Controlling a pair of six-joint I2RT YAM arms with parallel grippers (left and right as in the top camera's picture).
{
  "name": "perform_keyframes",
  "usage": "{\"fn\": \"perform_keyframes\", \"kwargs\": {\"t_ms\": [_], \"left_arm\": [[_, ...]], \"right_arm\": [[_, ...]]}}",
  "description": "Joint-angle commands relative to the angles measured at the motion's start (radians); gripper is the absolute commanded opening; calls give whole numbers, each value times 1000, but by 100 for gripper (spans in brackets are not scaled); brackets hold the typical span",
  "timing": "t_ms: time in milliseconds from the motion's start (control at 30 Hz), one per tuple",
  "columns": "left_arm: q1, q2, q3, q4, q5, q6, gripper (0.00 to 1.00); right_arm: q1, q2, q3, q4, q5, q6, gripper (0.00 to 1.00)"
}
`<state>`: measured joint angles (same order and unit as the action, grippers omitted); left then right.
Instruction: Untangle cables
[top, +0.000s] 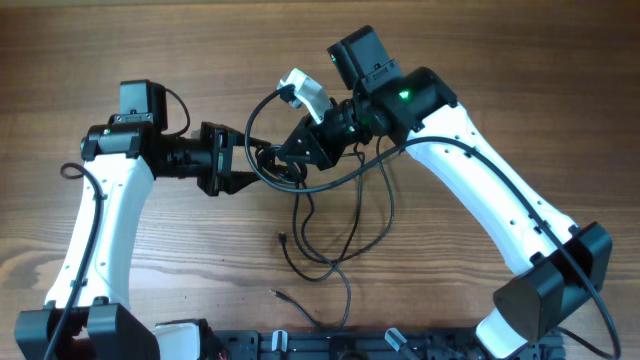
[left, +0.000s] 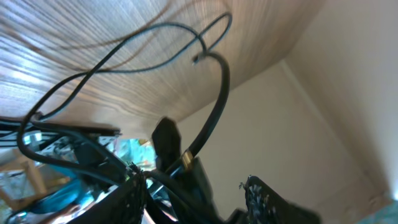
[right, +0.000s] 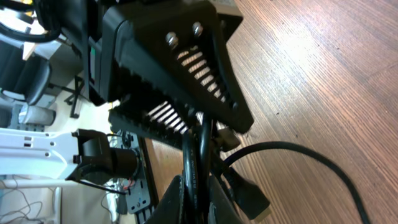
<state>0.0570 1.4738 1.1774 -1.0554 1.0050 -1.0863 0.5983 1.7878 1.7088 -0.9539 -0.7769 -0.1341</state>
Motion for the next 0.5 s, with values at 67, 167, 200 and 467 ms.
{"fn": "perform_keyframes", "kwargs": {"t_ms": [67, 167, 200, 467], "left_arm": [[-23, -11, 5, -15, 121, 85, 54], [-23, -11, 5, -14, 119, 121, 53], [-23, -11, 5, -14, 111, 144, 52], [-21, -11, 5, -14, -230, 249, 53]], "right_arm": [[10, 10, 4, 43, -6, 33, 4], [10, 10, 4, 50, -5, 33, 4], [10, 10, 4, 52, -5, 34, 4], [10, 10, 4, 52, 21, 60, 4]]}}
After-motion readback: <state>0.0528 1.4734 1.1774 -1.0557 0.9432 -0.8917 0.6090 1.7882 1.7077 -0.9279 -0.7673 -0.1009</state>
